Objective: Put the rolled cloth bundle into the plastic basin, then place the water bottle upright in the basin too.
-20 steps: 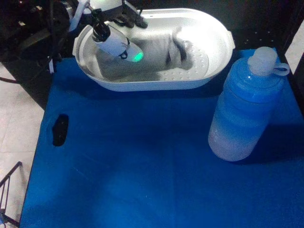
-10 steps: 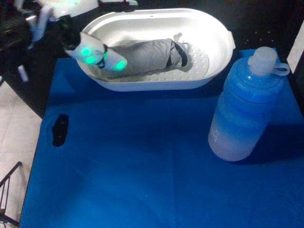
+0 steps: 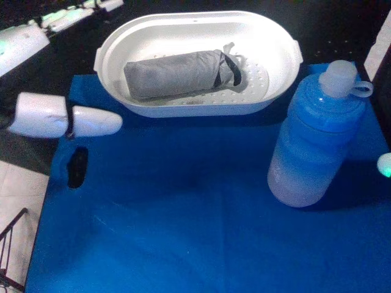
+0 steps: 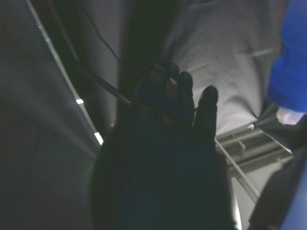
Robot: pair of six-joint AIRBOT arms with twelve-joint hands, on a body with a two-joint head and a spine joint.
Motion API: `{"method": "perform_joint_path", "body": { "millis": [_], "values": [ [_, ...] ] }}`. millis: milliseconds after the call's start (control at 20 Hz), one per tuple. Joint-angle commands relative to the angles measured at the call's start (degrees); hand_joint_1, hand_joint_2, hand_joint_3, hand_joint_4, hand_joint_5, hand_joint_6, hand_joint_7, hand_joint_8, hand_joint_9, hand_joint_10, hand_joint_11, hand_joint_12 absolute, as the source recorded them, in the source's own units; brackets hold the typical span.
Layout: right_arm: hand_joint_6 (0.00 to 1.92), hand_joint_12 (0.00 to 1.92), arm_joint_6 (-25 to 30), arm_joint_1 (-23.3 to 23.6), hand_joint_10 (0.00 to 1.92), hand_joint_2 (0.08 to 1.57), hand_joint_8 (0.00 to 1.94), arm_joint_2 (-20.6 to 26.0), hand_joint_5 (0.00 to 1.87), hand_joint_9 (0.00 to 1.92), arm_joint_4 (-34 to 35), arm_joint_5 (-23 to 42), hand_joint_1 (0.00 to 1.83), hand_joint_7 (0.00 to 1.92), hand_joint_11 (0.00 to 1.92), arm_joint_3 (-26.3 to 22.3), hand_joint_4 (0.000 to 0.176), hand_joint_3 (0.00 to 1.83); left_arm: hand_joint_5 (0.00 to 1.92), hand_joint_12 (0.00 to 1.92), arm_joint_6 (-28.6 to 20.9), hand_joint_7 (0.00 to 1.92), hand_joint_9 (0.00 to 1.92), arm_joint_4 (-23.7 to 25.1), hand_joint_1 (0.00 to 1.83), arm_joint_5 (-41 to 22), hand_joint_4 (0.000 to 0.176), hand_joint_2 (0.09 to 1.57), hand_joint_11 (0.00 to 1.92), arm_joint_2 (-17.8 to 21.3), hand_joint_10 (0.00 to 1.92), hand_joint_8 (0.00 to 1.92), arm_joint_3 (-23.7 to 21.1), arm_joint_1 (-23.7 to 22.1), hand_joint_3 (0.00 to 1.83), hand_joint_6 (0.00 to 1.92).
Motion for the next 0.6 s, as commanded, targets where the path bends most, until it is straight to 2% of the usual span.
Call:
{"method": "perform_joint_path", "body": {
  "millis": [0,100,200,300,400,550],
  "values": [
    [0.00,0.00,0.8,1.2,0.00,0.85,0.00,0.2,0.00,0.02,-1.2,7.3,0.82,0.00,0.12,0.5,0.176,0.00,0.00,0.00,-0.1,0.00,0.00,-3.1,0.54,-13.1,0.176,0.82,0.00,1.0,0.00,0.00,-1.1,1.9,0.00,0.00],
    [0.00,0.00,1.2,3.3,0.00,0.81,0.00,-0.2,0.00,0.00,-2.9,7.3,0.86,0.00,0.08,0.8,0.176,0.00,0.00,0.00,-0.1,0.00,0.00,-7.0,0.54,-20.6,0.176,0.78,0.00,1.6,0.00,0.00,-3.8,7.7,0.00,0.00],
    [0.00,0.01,1.2,5.1,0.00,0.77,0.00,-1.2,0.00,0.01,-3.9,7.3,0.86,0.00,0.09,1.3,0.176,0.00,0.00,0.00,-0.5,0.00,0.00,-11.1,0.65,-27.3,0.176,0.76,0.00,1.6,0.00,0.00,-6.2,13.5,0.00,0.00],
    [0.00,0.01,2.9,5.7,0.00,0.75,0.00,-3.6,0.00,0.02,-4.3,7.3,0.83,0.00,0.10,2.5,0.176,0.00,0.00,0.00,-3.5,0.00,0.00,-15.0,0.68,-34.9,0.176,0.79,0.00,1.2,0.00,0.00,-8.0,19.5,0.00,0.00],
    [0.00,0.02,2.9,8.4,0.01,0.75,0.00,-4.2,0.00,0.05,-5.0,7.1,0.83,0.00,0.14,2.7,0.176,0.00,0.00,0.00,-4.3,0.00,0.00,-15.8,0.66,-37.3,0.176,0.83,0.00,0.9,0.00,0.00,-9.1,21.1,0.01,0.00],
    [0.00,0.02,3.2,9.9,0.01,0.75,0.00,-6.0,0.00,0.08,-5.3,7.1,0.83,0.01,0.15,3.2,0.176,0.00,0.00,0.00,-4.4,0.00,0.00,-16.6,0.75,-37.4,0.176,0.83,0.00,-0.2,0.00,0.00,-9.2,21.8,0.01,0.00]
  ]
}}
